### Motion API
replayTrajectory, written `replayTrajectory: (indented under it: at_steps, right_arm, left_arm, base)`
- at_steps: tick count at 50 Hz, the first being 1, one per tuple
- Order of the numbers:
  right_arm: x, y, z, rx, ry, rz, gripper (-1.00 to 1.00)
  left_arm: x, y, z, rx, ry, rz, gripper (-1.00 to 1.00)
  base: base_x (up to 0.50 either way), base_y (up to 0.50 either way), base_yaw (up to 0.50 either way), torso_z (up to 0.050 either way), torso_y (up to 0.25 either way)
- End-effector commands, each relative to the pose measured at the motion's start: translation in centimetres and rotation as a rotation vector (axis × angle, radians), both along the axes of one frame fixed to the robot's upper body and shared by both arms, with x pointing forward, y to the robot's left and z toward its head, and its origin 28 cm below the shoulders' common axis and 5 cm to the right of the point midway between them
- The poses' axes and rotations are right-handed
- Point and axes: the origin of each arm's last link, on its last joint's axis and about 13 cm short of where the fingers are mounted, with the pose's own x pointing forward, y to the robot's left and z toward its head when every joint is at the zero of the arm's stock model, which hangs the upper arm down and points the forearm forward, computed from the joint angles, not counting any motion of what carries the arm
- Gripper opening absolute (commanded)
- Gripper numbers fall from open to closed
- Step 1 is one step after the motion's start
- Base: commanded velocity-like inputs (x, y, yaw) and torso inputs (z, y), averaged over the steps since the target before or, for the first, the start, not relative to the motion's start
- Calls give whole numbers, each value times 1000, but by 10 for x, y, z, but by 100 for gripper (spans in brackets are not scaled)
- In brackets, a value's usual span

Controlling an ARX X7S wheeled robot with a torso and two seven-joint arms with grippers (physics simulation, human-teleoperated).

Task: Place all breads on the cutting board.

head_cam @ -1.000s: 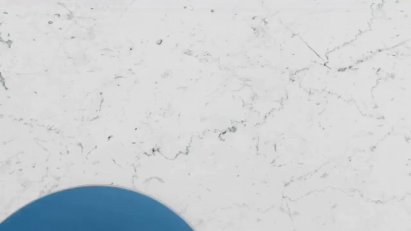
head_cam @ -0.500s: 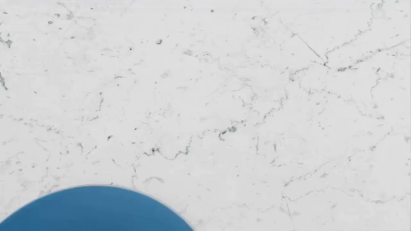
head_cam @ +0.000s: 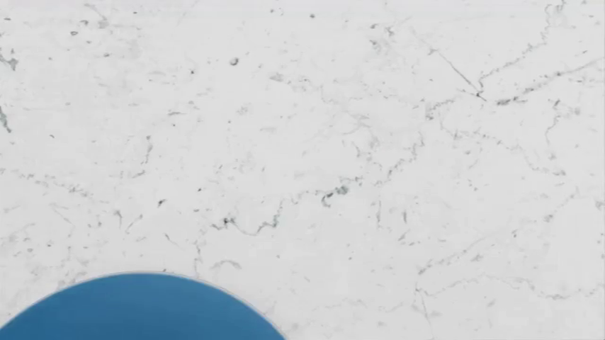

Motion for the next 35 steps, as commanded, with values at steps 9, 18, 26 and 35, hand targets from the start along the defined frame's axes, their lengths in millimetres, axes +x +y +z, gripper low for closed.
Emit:
replayTrajectory:
  at_steps: [9,18,26,35]
  right_arm:
    - [-32,-4,-14,-44,-36,-3,100]
    - [-51,-5,-22,-39,-72,13,100]
    - [-57,-8,-49,-54,-84,-13,100]
    - [-67,-12,-57,-30,-87,-14,100]
  left_arm:
    - [-39,30,-19,29,-39,40,100]
    - [-57,37,-28,12,-58,45,100]
    - [-71,42,-43,18,-62,58,100]
    - [-75,49,-58,6,-53,84,100]
  base:
    - [475,0,-53,0,-20]
    - [480,0,-54,0,-20]
    - [483,0,-54,0,-22]
    - [486,0,-55,0,-23]
